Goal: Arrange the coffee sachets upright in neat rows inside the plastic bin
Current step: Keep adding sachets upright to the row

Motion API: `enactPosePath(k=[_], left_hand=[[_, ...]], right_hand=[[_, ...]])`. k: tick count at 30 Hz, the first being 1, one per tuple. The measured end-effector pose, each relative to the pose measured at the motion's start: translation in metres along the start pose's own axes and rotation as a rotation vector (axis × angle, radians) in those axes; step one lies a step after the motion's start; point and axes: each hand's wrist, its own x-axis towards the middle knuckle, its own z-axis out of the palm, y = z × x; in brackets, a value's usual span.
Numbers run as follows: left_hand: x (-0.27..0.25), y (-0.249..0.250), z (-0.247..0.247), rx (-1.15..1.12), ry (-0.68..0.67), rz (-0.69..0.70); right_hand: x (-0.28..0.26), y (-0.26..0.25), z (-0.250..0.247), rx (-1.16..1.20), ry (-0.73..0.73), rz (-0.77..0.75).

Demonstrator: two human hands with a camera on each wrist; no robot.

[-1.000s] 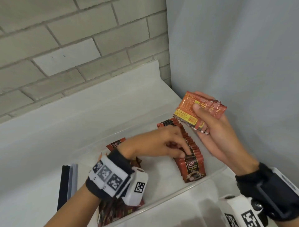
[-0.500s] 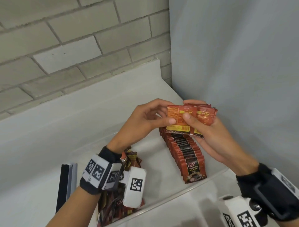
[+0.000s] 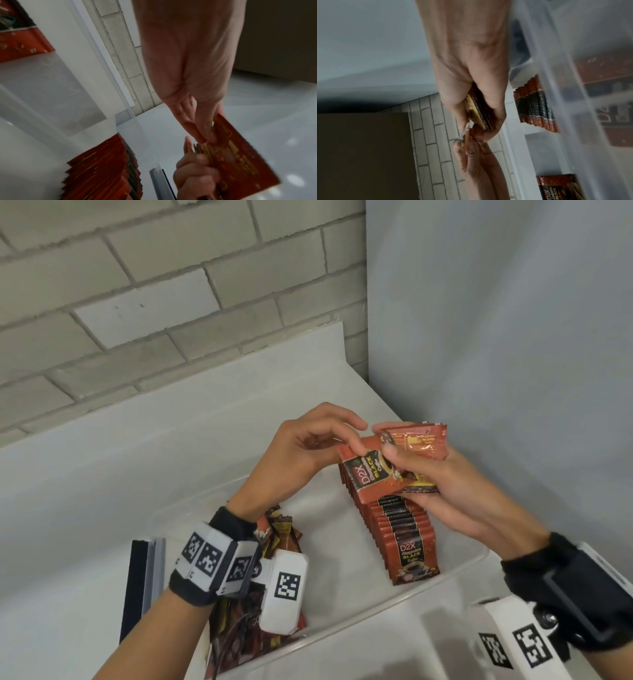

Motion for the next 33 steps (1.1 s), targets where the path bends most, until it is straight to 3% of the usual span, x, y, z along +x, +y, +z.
enactPosePath(k=[16, 19, 23, 28, 33], left_hand=[[-0.002, 0.005, 0.012, 0.038, -0.001, -0.183], [-0.003, 0.008, 0.011, 0.031, -0.025, -0.192], [-0.003, 0.010, 0.020, 0.134, -0.247, -0.201], [0.005, -0.008, 0.042, 0.439, -0.593, -0.025], [0.005, -0.037, 0.057, 0.621, -0.738, 0.124]], right_hand=[[0.001, 0.001, -0.004, 0.077, 0.100, -0.117], [0.003, 0.000, -0.007, 0.255, 0.156, -0.218], [0.005, 0.000, -0.013, 0.417, 0.262, -0.283], [0.007, 0.002, -0.013, 0.404, 0.298, -0.283], [0.005, 0.001, -0.012, 0.435, 0.277, -0.284]])
